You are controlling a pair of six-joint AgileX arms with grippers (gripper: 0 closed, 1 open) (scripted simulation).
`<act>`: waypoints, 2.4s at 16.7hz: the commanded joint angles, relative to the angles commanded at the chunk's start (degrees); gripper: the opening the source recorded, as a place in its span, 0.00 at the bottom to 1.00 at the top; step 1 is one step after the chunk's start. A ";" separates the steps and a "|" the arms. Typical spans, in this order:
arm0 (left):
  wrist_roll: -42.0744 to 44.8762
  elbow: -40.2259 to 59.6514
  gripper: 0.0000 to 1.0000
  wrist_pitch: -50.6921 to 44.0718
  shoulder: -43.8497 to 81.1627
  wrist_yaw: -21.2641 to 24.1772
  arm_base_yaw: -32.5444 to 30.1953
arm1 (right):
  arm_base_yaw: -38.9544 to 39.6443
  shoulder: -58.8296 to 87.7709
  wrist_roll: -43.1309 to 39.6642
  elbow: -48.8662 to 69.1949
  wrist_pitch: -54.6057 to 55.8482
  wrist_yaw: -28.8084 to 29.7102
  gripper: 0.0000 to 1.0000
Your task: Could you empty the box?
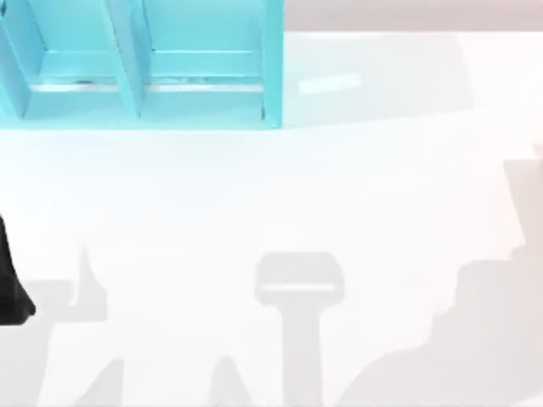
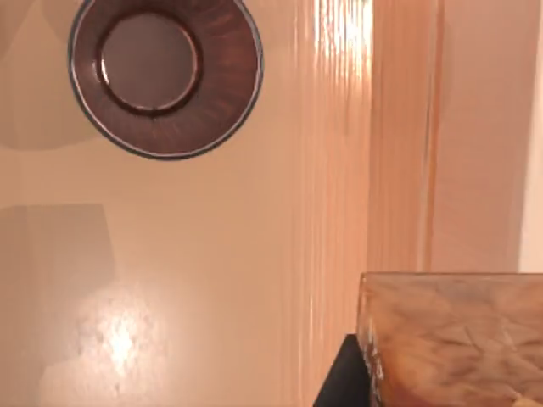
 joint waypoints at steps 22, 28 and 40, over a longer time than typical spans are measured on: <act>0.00 0.00 1.00 0.00 0.00 0.00 0.00 | 12.53 -0.61 14.50 -3.96 -13.01 -8.63 0.00; 0.00 0.00 1.00 0.00 0.00 0.00 0.00 | 38.09 -3.76 39.80 -12.94 -6.38 -8.60 0.00; 0.00 0.00 1.00 0.00 0.00 0.00 0.00 | 61.39 -8.12 63.29 -27.05 3.14 -8.57 0.00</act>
